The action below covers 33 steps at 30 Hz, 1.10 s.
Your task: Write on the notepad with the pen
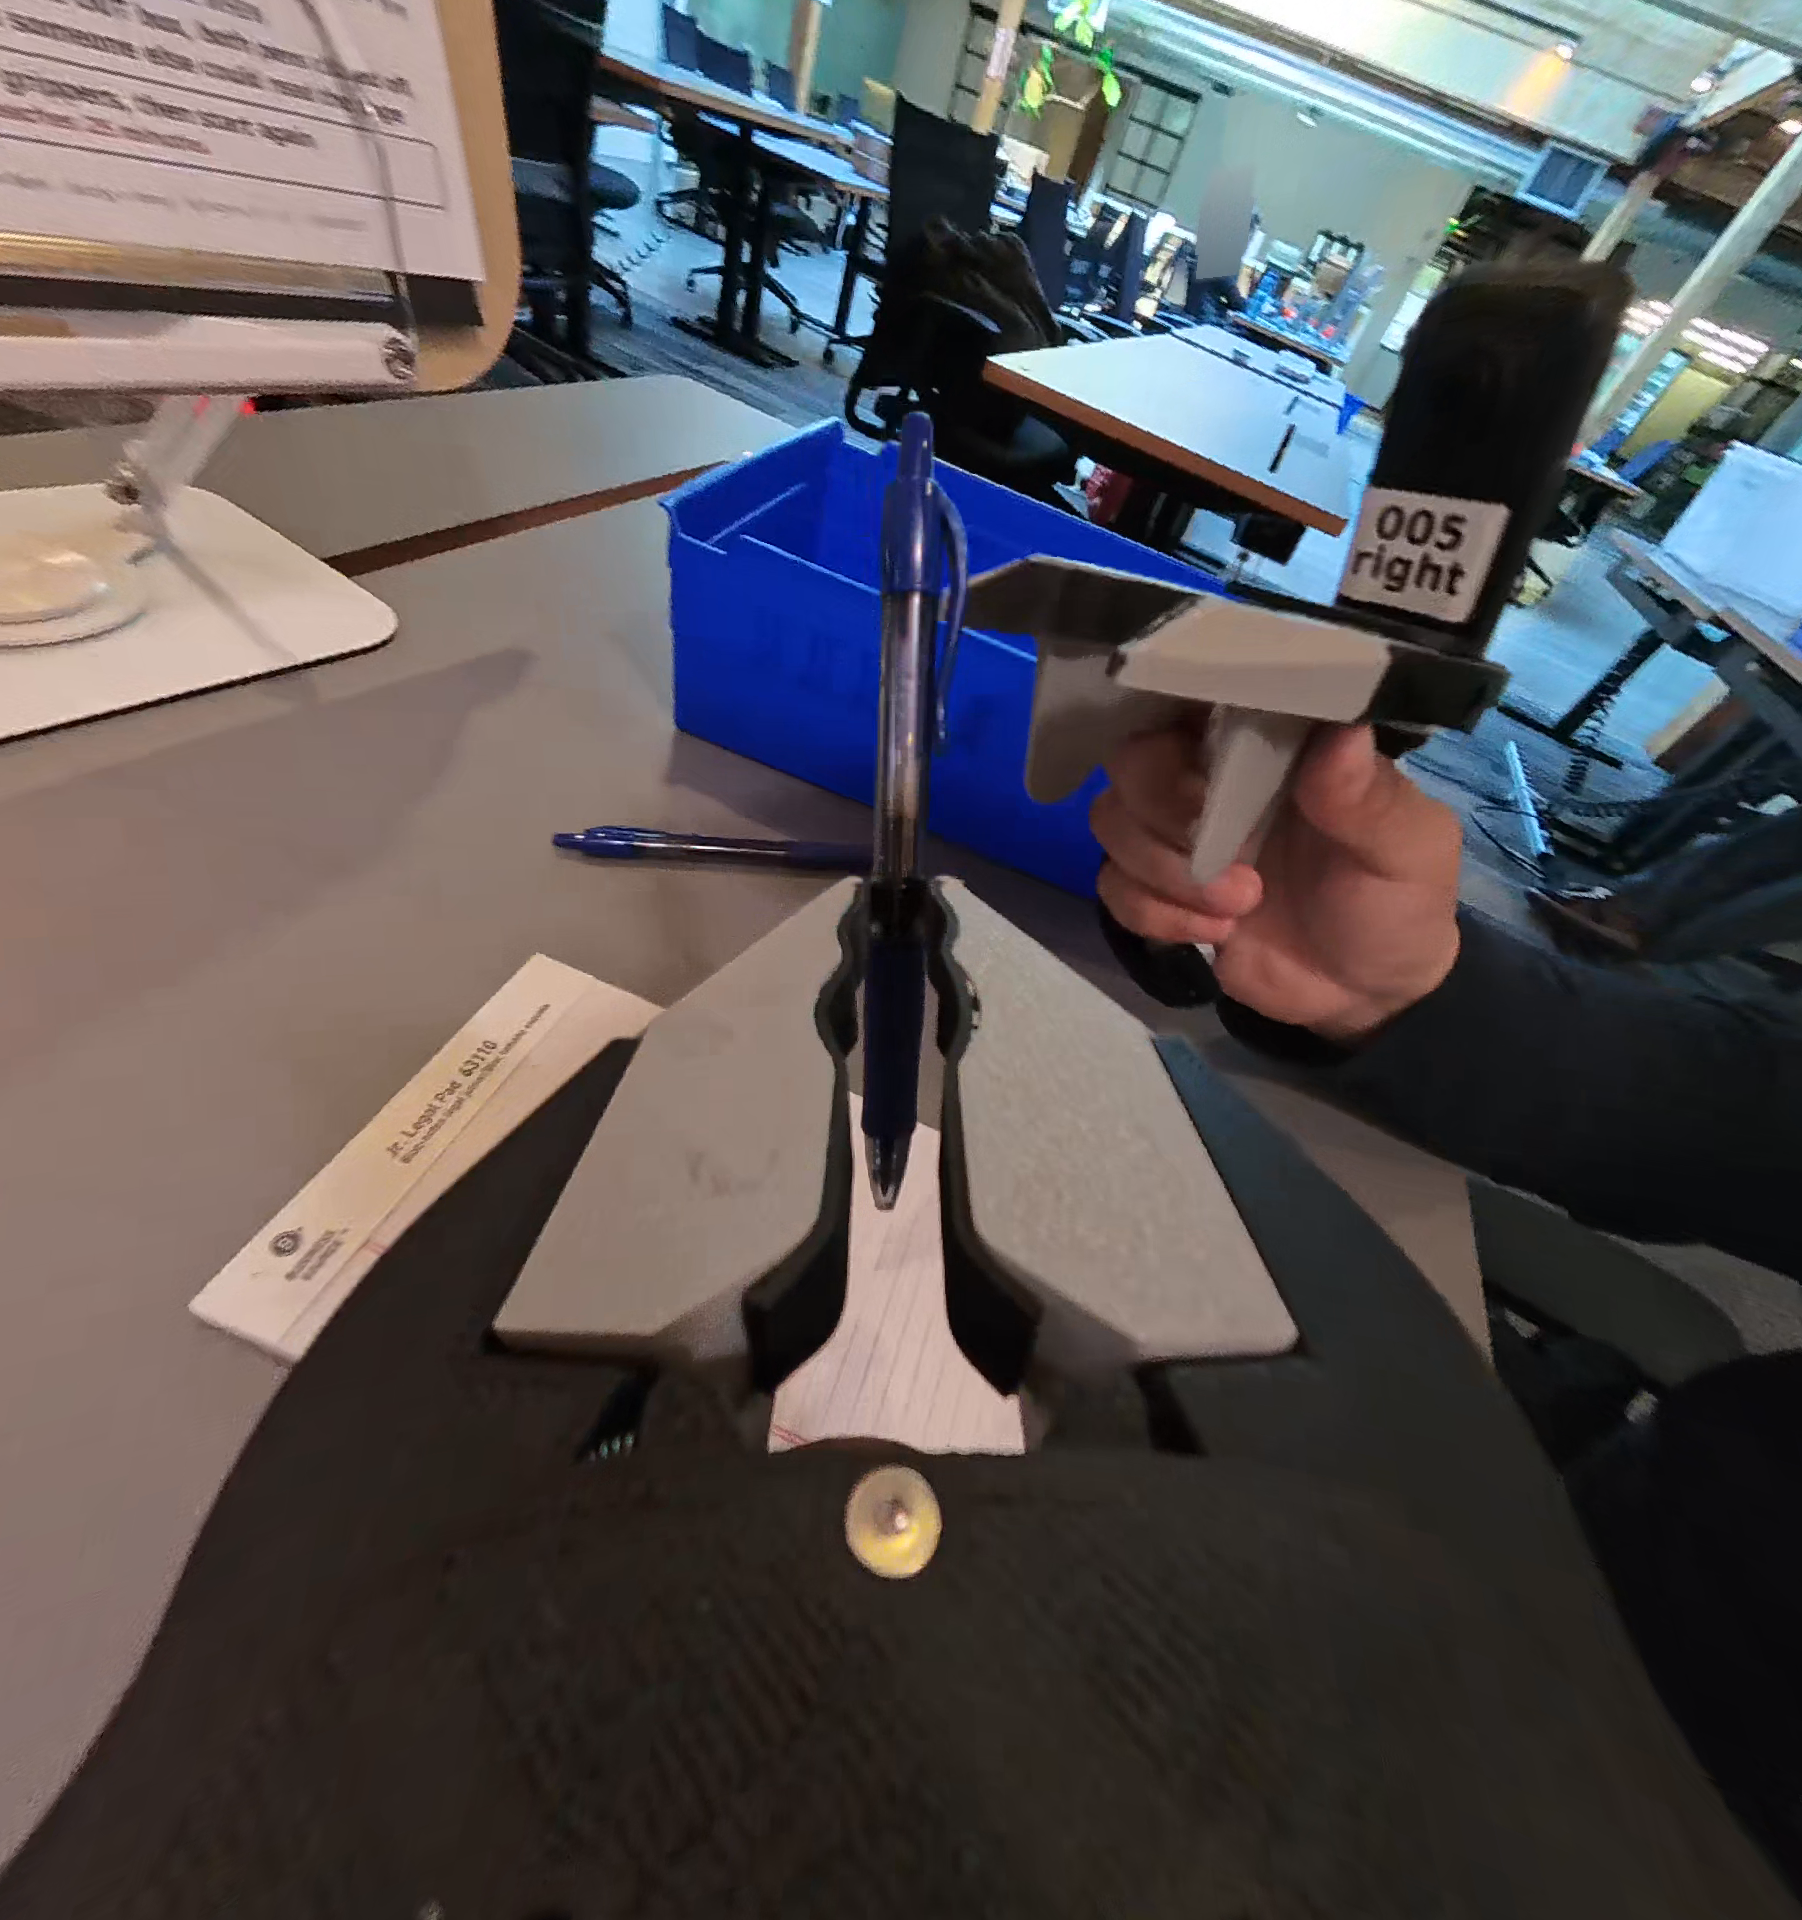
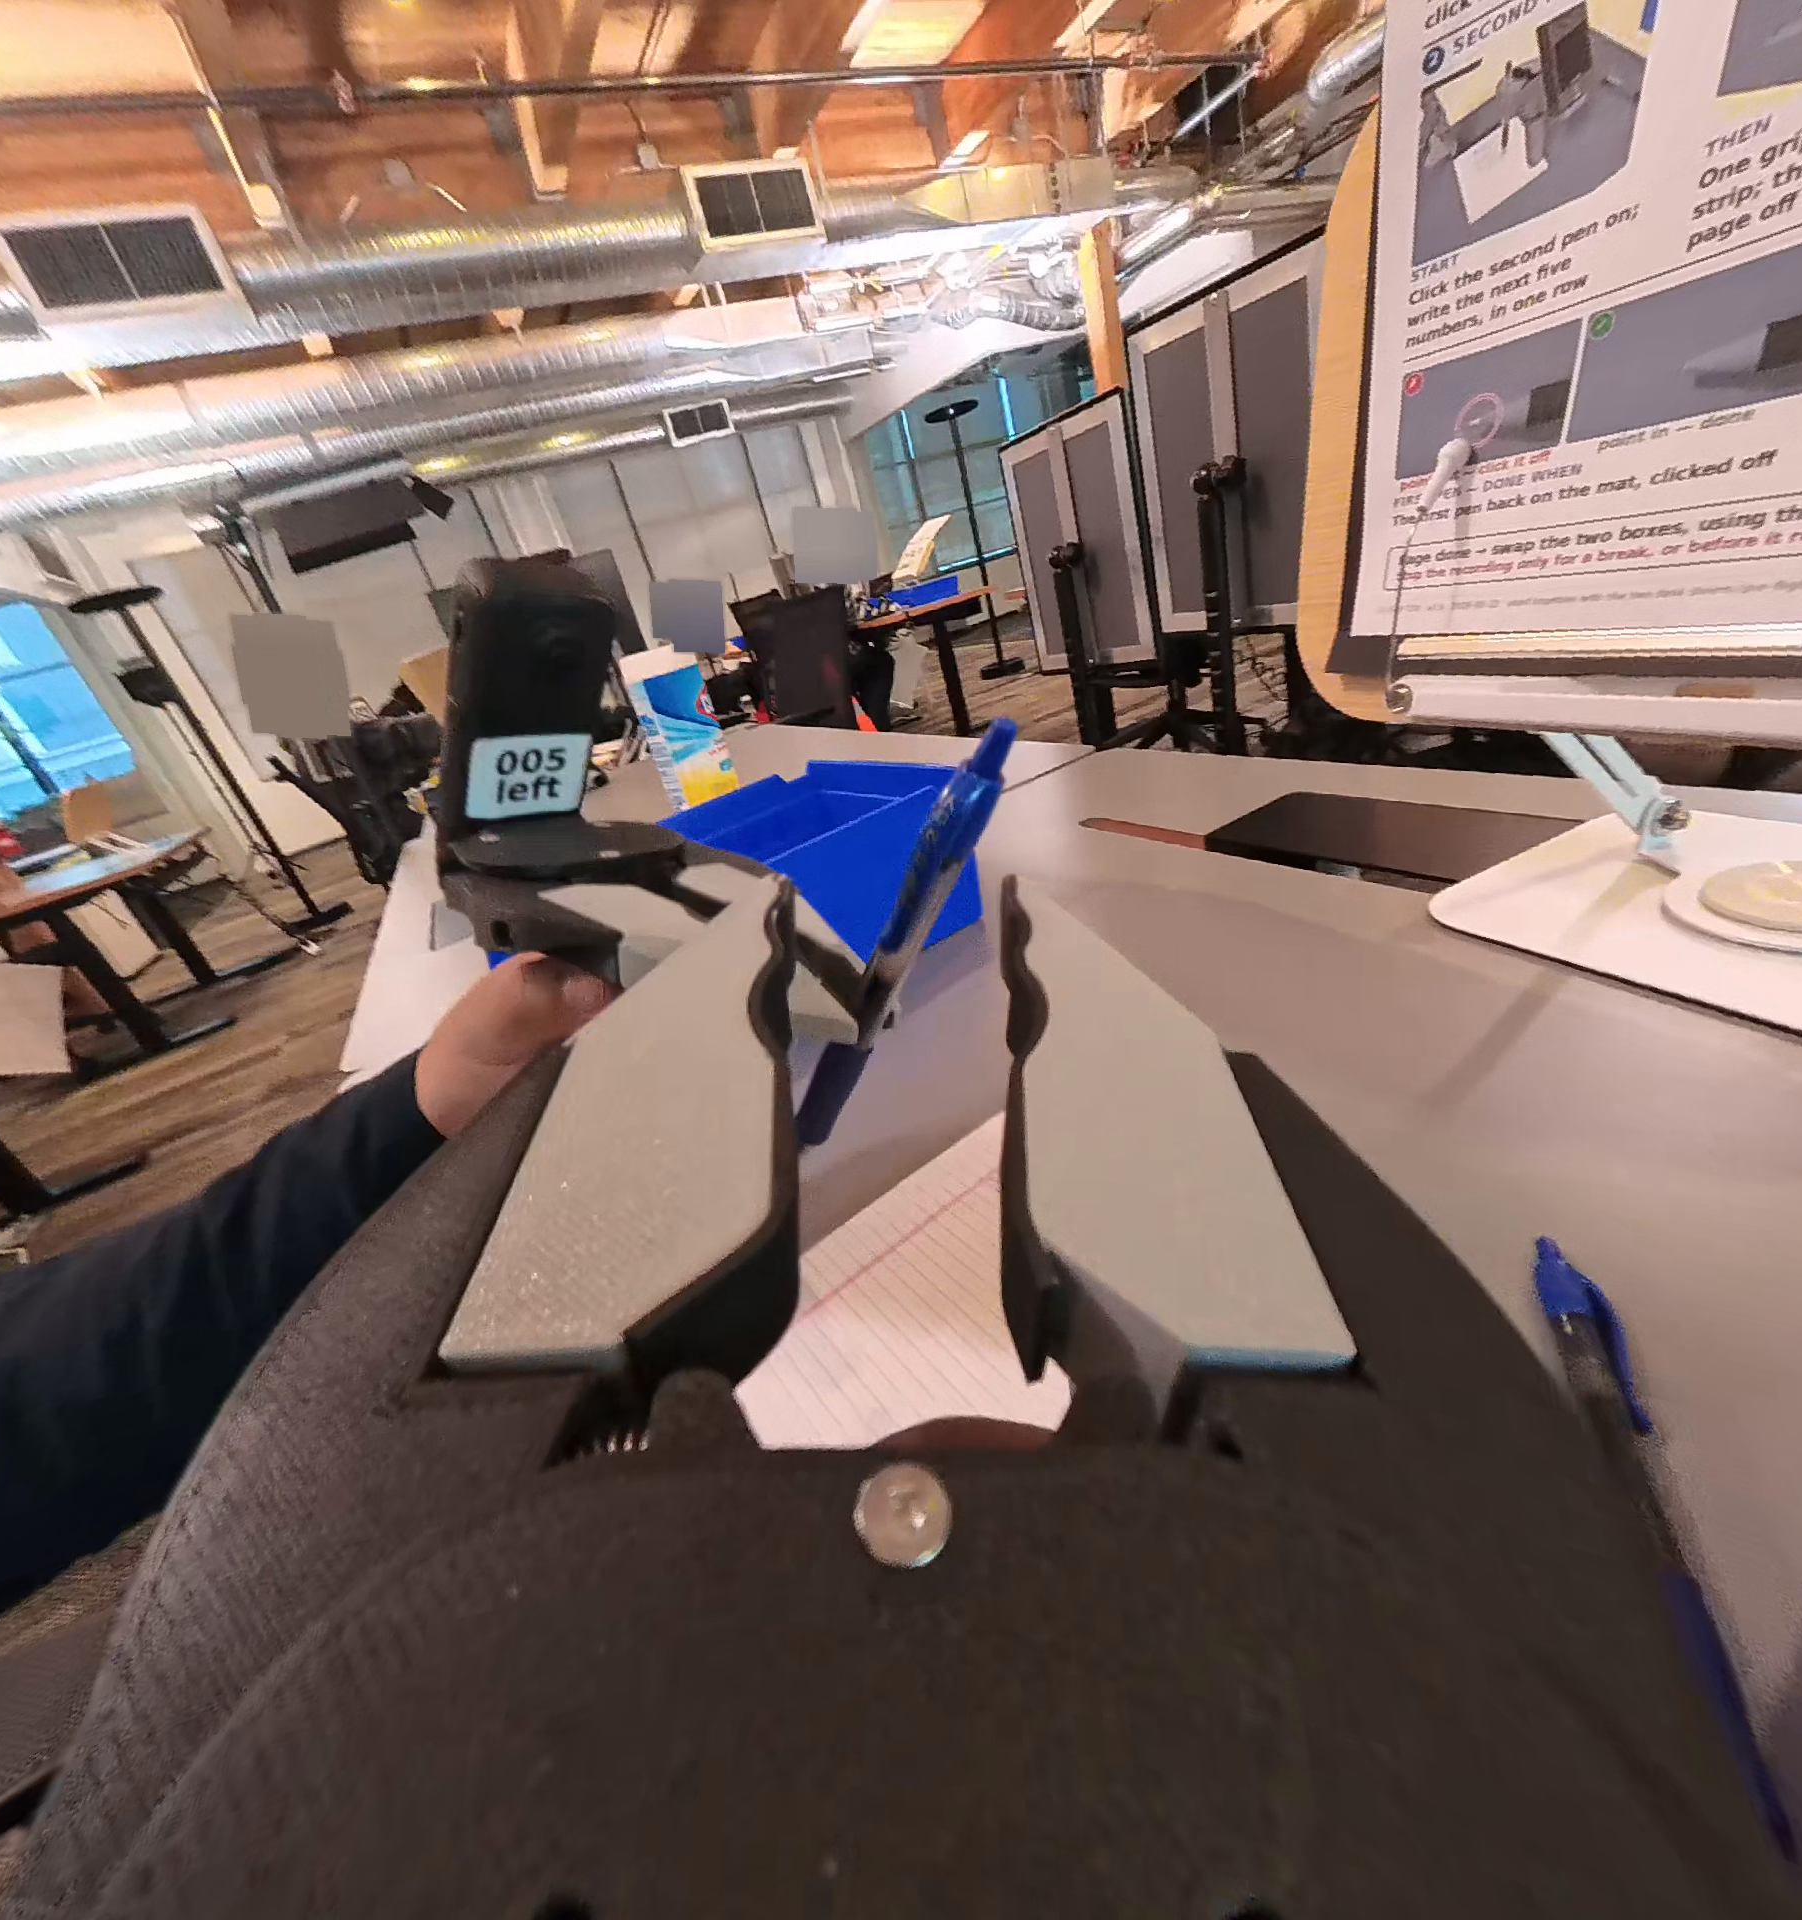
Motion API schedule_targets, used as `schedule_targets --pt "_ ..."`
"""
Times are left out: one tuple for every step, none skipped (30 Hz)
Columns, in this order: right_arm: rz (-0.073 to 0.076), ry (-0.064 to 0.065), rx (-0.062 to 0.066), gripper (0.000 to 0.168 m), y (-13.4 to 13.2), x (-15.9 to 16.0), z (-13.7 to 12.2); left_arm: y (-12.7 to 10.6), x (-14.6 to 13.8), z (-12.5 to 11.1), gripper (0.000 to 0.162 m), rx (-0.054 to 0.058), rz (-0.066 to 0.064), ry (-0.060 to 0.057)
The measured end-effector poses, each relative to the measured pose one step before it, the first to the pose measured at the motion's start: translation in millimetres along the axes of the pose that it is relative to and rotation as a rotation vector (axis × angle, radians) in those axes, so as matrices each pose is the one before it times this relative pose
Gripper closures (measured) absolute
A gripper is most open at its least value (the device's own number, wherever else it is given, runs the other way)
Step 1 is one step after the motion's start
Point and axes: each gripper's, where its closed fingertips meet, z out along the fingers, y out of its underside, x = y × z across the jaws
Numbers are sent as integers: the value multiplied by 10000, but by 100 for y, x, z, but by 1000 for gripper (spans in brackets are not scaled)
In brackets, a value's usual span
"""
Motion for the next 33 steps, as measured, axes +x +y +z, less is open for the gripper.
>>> schedule_targets --pt "149 -101 47 133 -79 -135 10 189 198 65 155 -73 67 84" --pt "108 -75 66 132 -114 -92 -6 193 44 59 156 -81 -15 23" --pt "65 -58 54 132 -100 -71 -23 198 167 71 155 -93 -63 126" --pt "34 -37 21 131 -66 -45 -22 171 298 114 155 -75 -64 203" --pt "17 -4 0 131 -24 16 -19 35 228 130 155 36 -21 120" --pt "19 0 -21 130 35 21 13 101 208 169 155 -10 -6 102" --pt "32 -13 -55 129 112 24 44 166 233 195 155 -73 24 102" --pt "48 -16 -78 128 177 30 82 41 192 160 155 -5 77 42" --pt "58 -45 -75 128 203 -7 100 -10 296 129 155 16 102 78" --pt "60 -94 -75 128 209 -94 120 56 349 122 155 -45 68 122" --pt "53 -133 -83 128 209 -174 128 58 158 113 155 -40 56 10" --pt "38 -165 -96 131 228 -236 140 124 91 131 155 -68 42 -7" --pt "27 -153 -125 137 267 -223 162 146 112 156 155 -74 11 43" --pt "-15 -82 -129 149 259 -161 141 154 150 163 155 -65 -10 81" --pt "-76 -28 -87 160 193 -95 79 189 166 186 154 -79 7 95" --pt "-72 -33 -70 160 143 -105 64 220 221 223 154 -98 41 108" --pt "-27 -75 -109 161 191 -158 102 195 147 225 154 -93 39 42" --pt "-35 -49 -121 162 186 -120 96 186 77 214 154 -89 37 2" --pt "-91 15 -67 162 113 -64 55 96 119 181 154 -31 7 33" --pt "-95 -6 -24 162 50 -96 46 14 106 111 154 10 -51 66" --pt "-52 -21 -12 162 5 -96 28 -19 89 45 154 19 -46 76" --pt "-27 11 3 162 -23 -17 -20 -19 46 -6 154 33 -21 53" --pt "-9 -4 6 163 -19 -7 -25 -11 19 -48 154 39 -38 63" --pt "22 -39 8 162 -29 -47 -18 -21 10 -53 154 39 -113 91" --pt "42 -29 32 163 -54 -7 -28 -48 23 -32 154 54 -168 115" --pt "39 -13 39 163 -66 13 -53 -52 10 -16 154 57 -168 109" --pt "38 -15 20 163 -42 25 -38 -30 -8 -11 154 43 -121 79" --pt "40 -19 14 163 -31 10 -30 -15 -3 -6 153 36 -68 52" --pt "43 -37 40 163 -65 -29 -31 12 -22 13 152 12 -48 23" --pt "53 -72 53 163 -88 -79 -33 88 -7 27 149 -42 -27 22" --pt "57 -77 47 163 -88 -90 -28 113 -15 47 147 -57 4 14" --pt "40 -41 31 163 -47 -49 -15 71 -25 39 145 -28 20 -10" --pt "15 -16 8 163 -17 -16 -8 43 -18 38 143 -16 7 -10"
